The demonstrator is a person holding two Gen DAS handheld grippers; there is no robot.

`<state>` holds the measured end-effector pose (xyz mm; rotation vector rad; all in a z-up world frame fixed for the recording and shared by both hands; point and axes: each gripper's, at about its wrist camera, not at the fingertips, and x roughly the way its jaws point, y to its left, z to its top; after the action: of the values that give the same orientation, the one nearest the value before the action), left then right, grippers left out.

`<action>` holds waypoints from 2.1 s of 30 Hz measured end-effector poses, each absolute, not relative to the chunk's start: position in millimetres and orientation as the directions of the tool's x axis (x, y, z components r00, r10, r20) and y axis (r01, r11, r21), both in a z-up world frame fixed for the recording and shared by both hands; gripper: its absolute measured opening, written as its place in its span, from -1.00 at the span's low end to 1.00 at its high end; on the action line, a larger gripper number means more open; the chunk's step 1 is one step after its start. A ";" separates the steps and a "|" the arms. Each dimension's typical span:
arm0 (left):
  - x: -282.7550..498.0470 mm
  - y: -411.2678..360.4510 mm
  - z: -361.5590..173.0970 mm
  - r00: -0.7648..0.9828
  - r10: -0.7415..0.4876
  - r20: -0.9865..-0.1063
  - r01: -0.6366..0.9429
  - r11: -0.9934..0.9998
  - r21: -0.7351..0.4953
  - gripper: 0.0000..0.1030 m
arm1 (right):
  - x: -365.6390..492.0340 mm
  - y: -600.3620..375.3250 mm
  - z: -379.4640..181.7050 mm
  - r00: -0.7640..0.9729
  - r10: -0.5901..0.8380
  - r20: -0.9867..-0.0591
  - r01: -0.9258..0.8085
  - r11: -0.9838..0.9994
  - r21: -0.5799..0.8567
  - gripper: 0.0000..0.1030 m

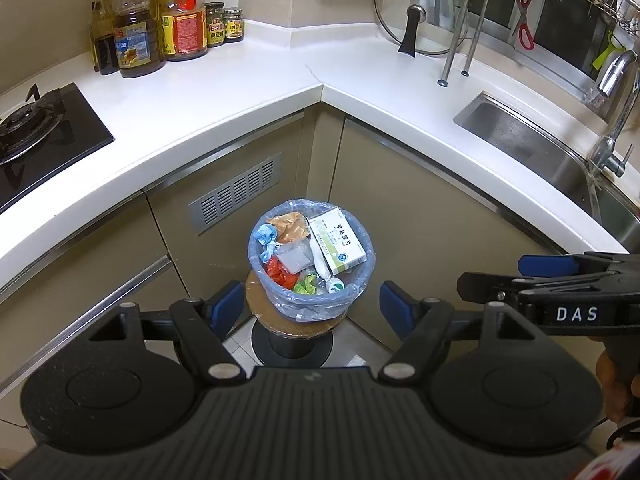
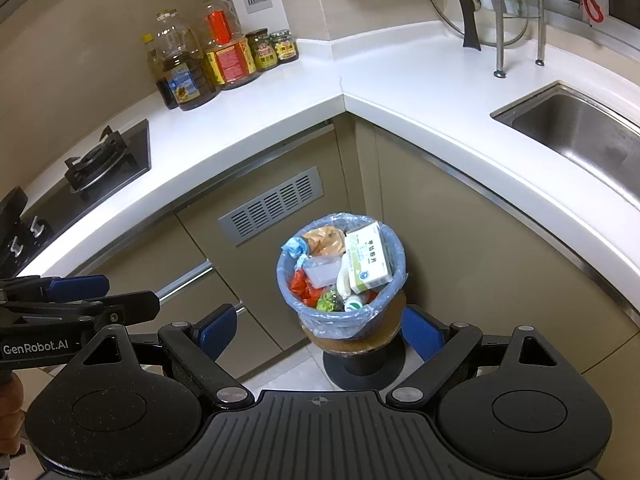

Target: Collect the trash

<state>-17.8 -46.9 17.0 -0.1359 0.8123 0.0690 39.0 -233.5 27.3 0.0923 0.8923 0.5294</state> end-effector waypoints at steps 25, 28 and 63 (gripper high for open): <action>-19.7 -47.4 20.3 0.692 0.010 -0.721 -0.115 0.989 -0.097 0.42 | 40.4 -231.2 28.8 0.509 0.484 -0.712 -0.423 0.861 0.282 0.73; -19.7 -46.4 20.2 0.693 0.009 -0.721 -0.113 0.989 -0.097 0.42 | 40.7 -231.8 28.6 0.509 0.484 -0.712 -0.424 0.861 0.282 0.73; -21.7 -44.3 22.7 0.697 0.006 -0.717 -0.109 0.989 -0.097 0.42 | 39.4 -230.2 30.6 0.510 0.488 -0.709 -0.422 0.860 0.288 0.73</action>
<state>-21.7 -44.3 22.7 -0.1357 0.7970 0.0644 39.4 -230.2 30.6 0.0814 0.8787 0.5484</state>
